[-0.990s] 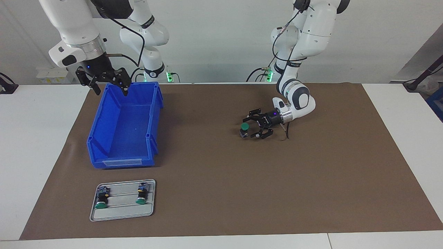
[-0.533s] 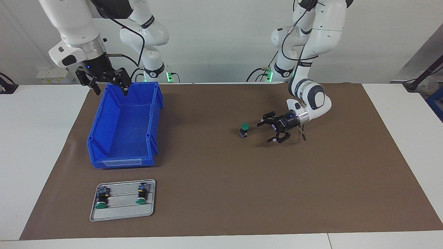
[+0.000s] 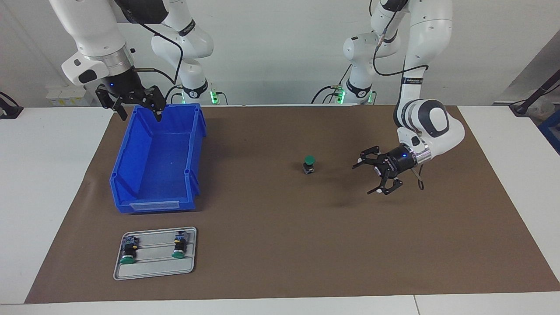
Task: Place and press button with both arms
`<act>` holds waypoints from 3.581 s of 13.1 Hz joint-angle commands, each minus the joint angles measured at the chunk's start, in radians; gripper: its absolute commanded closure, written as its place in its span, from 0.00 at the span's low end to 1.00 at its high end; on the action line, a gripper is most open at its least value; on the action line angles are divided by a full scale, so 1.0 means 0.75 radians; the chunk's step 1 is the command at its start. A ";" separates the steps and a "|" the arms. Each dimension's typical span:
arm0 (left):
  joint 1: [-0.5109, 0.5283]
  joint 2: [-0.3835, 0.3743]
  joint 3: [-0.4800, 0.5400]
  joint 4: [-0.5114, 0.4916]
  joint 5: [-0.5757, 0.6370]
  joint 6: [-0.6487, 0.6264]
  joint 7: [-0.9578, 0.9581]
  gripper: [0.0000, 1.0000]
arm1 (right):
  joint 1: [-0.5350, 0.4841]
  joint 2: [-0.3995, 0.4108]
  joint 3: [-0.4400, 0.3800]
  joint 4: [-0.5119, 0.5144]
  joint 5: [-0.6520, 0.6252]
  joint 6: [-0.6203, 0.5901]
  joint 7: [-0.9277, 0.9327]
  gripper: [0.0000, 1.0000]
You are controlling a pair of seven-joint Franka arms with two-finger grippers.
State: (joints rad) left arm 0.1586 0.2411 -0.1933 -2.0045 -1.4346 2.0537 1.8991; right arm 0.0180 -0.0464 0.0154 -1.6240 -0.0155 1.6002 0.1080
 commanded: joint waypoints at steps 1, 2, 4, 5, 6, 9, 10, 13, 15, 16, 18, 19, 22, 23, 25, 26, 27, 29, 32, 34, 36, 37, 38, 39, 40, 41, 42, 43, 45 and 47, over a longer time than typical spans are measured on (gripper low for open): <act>-0.017 -0.023 -0.022 0.134 0.239 0.060 -0.377 0.03 | -0.010 -0.034 0.006 -0.035 0.008 0.000 -0.031 0.00; -0.021 -0.045 -0.025 0.171 0.329 0.056 -0.498 0.03 | -0.010 -0.034 0.006 -0.035 0.008 0.000 -0.031 0.00; -0.066 -0.080 -0.023 0.226 0.535 0.043 -0.731 0.03 | -0.010 -0.034 0.006 -0.035 0.008 0.002 -0.031 0.00; -0.082 -0.100 -0.023 0.259 0.660 0.035 -0.872 0.03 | -0.010 -0.034 0.006 -0.035 0.008 0.000 -0.031 0.00; -0.109 -0.113 -0.023 0.300 0.801 0.011 -1.019 0.03 | -0.010 -0.034 0.006 -0.035 0.008 0.000 -0.031 0.00; -0.191 -0.172 -0.023 0.449 1.242 -0.150 -1.494 0.03 | -0.010 -0.034 0.006 -0.035 0.008 0.000 -0.031 0.00; -0.211 -0.198 -0.023 0.458 1.369 -0.181 -1.629 0.03 | -0.010 -0.034 0.006 -0.035 0.008 0.000 -0.031 0.00; -0.218 -0.301 -0.018 0.460 1.619 -0.347 -1.863 0.03 | -0.010 -0.034 0.006 -0.035 0.008 0.000 -0.031 0.00; -0.218 -0.350 -0.020 0.458 1.785 -0.443 -2.018 0.02 | -0.010 -0.034 0.006 -0.035 0.008 0.000 -0.031 0.00; -0.203 -0.366 -0.016 0.458 1.796 -0.498 -2.104 0.02 | -0.010 -0.034 0.006 -0.035 0.008 0.000 -0.031 0.00; -0.177 -0.409 0.002 0.454 1.796 -0.576 -2.213 0.01 | -0.010 -0.034 0.006 -0.035 0.008 0.000 -0.031 0.00; -0.150 -0.420 0.004 0.435 1.796 -0.580 -2.209 0.01 | -0.010 -0.034 0.006 -0.035 0.008 0.000 -0.031 0.00; -0.117 -0.436 0.008 0.407 1.798 -0.583 -2.219 0.01 | -0.010 -0.034 0.006 -0.035 0.008 0.000 -0.031 0.00; -0.097 -0.436 0.018 0.413 1.800 -0.609 -2.223 0.01 | -0.010 -0.034 0.006 -0.035 0.008 0.000 -0.031 0.00; -0.109 -0.440 0.006 0.421 1.987 -0.626 -2.343 0.01 | -0.010 -0.034 0.006 -0.035 0.008 0.000 -0.031 0.00; -0.131 -0.440 -0.008 0.423 2.078 -0.611 -2.443 0.01 | -0.010 -0.034 0.006 -0.035 0.008 0.000 -0.031 0.00; -0.144 -0.436 -0.014 0.441 2.076 -0.619 -2.473 0.01 | -0.010 -0.034 0.006 -0.035 0.008 0.000 -0.031 0.00; -0.154 -0.432 -0.022 0.449 2.022 -0.619 -2.471 0.01 | -0.010 -0.034 0.006 -0.035 0.008 0.000 -0.031 0.00; -0.156 -0.438 -0.023 0.433 1.846 -0.581 -2.471 0.08 | -0.010 -0.034 0.006 -0.035 0.008 0.000 -0.031 0.00; -0.207 -0.444 -0.025 0.411 1.825 -0.534 -2.495 0.39 | -0.010 -0.034 0.006 -0.035 0.008 0.000 -0.031 0.00; -0.293 -0.465 -0.027 0.356 1.825 -0.509 -2.725 0.95 | -0.010 -0.034 0.006 -0.035 0.008 0.000 -0.031 0.00; -0.356 -0.465 -0.025 0.335 1.825 -0.479 -2.818 1.00 | -0.010 -0.034 0.006 -0.035 0.008 0.000 -0.031 0.00; -0.403 -0.467 -0.023 0.303 1.825 -0.458 -2.853 1.00 | -0.010 -0.034 0.006 -0.035 0.008 0.000 -0.031 0.00; -0.438 -0.467 -0.025 0.280 1.825 -0.438 -2.876 1.00 | -0.010 -0.034 0.006 -0.035 0.008 0.000 -0.031 0.00; -0.473 -0.461 -0.025 0.249 1.825 -0.393 -2.882 1.00 | -0.010 -0.034 0.006 -0.035 0.008 0.000 -0.031 0.00; -0.512 -0.448 -0.025 0.223 1.825 -0.330 -2.945 1.00 | -0.010 -0.034 0.006 -0.035 0.008 0.000 -0.031 0.00; -0.567 -0.428 -0.025 0.178 1.825 -0.234 -3.036 1.00 | -0.010 -0.034 0.006 -0.035 0.008 0.000 -0.031 0.00; -0.610 -0.402 -0.025 0.139 1.825 -0.146 -3.094 1.00 | -0.010 -0.034 0.006 -0.035 0.008 0.000 -0.031 0.00; -0.663 -0.308 -0.023 0.134 1.849 -0.065 -3.184 1.00 | -0.010 -0.034 0.006 -0.035 0.008 0.000 -0.031 0.00; -0.688 -0.238 -0.025 0.128 1.898 0.004 -3.233 1.00 | -0.010 -0.034 0.006 -0.035 0.008 0.000 -0.031 0.00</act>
State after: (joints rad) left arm -0.3292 0.0257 -0.2268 -1.9034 -0.0467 2.0102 -0.4828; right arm 0.0180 -0.0464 0.0154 -1.6240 -0.0155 1.6002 0.1080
